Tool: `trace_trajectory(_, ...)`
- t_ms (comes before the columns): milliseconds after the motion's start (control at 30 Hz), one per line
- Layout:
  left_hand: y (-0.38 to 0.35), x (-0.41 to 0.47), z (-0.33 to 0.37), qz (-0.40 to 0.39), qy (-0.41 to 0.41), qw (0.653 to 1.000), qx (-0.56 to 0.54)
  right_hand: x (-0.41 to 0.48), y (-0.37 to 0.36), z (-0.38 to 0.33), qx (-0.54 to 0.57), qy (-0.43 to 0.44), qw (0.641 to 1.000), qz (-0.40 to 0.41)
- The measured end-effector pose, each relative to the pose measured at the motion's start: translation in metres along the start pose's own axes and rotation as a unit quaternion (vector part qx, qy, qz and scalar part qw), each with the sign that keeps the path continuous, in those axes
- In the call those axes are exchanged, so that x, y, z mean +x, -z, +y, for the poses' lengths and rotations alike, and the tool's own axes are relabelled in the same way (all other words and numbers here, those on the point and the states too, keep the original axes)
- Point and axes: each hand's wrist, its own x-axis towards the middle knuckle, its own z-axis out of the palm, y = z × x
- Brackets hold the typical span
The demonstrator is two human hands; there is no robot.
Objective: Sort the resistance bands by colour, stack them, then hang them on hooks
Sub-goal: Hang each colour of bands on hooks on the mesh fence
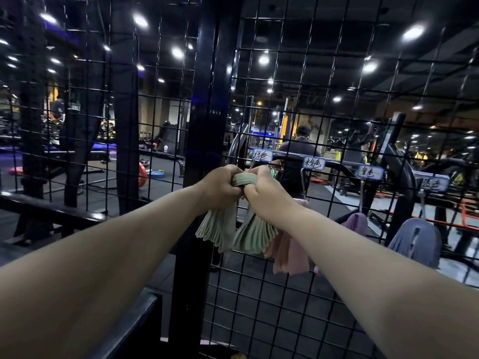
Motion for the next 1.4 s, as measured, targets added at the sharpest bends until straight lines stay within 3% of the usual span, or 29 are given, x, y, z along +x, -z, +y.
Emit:
trace_trajectory(233, -0.001, 0.001, -0.002, -0.016, 0.033, 0.996, -0.078, 0.002, 0.019, -0.008, -0.053, 0.011, 0.998, 0.014)
trace_trajectory(367, -0.001, 0.000, -0.002, -0.017, 0.023, 0.997, -0.071, 0.009, 0.025, -0.011, -0.108, 0.032, 0.993, -0.019)
trace_trajectory(667, -0.005, 0.002, -0.007, 0.010, -0.006, 0.999, 0.030, -0.004, 0.016, 0.001, -0.251, 0.080, 0.965, 0.009)
trace_trajectory(967, -0.014, -0.003, -0.008, 0.033, 0.013, 0.997, 0.064, -0.013, -0.010, 0.006, -0.230, 0.059, 0.969, 0.074)
trace_trajectory(1133, -0.013, -0.016, -0.007, -0.016, 0.032, 0.998, -0.058, -0.012, -0.007, 0.002, -0.233, 0.014, 0.971, 0.054)
trace_trajectory(1400, -0.020, -0.013, -0.004, 0.043, 0.040, 0.998, -0.028, -0.010, -0.006, -0.003, -0.240, 0.025, 0.969, 0.060)
